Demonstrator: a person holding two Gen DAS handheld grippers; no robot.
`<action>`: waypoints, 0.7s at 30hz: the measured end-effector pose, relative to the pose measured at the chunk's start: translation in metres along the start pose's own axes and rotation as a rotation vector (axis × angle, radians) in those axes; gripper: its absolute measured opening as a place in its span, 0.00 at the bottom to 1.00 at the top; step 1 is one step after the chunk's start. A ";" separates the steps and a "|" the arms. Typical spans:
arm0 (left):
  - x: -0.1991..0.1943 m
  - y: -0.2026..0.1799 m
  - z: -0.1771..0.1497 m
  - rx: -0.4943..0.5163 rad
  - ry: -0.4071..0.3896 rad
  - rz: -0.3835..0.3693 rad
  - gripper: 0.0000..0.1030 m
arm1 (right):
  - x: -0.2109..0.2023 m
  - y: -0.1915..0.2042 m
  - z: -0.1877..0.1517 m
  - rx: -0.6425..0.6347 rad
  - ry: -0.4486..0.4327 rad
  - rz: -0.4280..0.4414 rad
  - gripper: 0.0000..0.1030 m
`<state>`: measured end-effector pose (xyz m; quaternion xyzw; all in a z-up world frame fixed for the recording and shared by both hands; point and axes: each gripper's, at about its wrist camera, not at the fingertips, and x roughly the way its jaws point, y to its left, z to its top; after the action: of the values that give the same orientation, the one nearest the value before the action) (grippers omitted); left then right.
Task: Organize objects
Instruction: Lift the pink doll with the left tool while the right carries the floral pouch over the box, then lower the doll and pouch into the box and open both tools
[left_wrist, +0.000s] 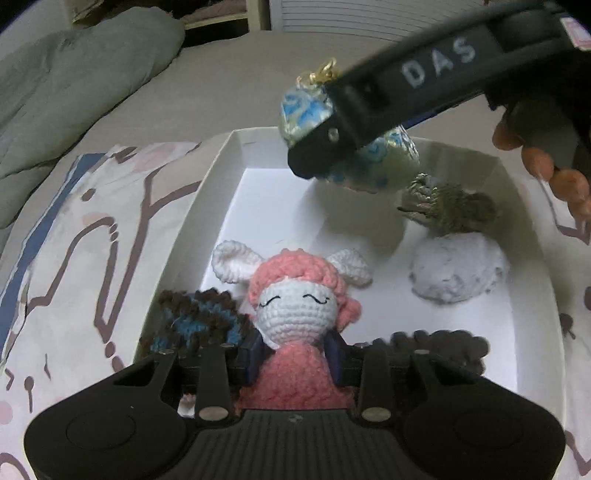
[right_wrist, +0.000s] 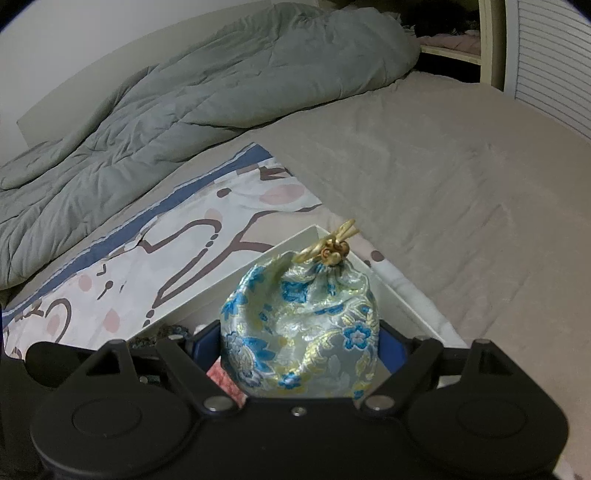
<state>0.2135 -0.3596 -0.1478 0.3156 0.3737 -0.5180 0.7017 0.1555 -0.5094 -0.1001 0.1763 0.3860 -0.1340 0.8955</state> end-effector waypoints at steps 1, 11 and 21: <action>-0.001 0.003 -0.002 -0.015 -0.008 -0.005 0.38 | 0.001 0.000 0.000 0.011 -0.007 0.014 0.83; -0.003 0.001 -0.004 -0.088 -0.033 -0.027 0.41 | 0.005 -0.002 0.000 0.031 0.013 -0.039 0.86; -0.031 -0.005 0.000 -0.165 -0.082 -0.035 0.74 | -0.004 -0.004 -0.002 0.021 0.023 -0.009 0.86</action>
<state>0.2035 -0.3460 -0.1217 0.2287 0.3916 -0.5099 0.7310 0.1497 -0.5120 -0.0995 0.1855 0.3958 -0.1400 0.8884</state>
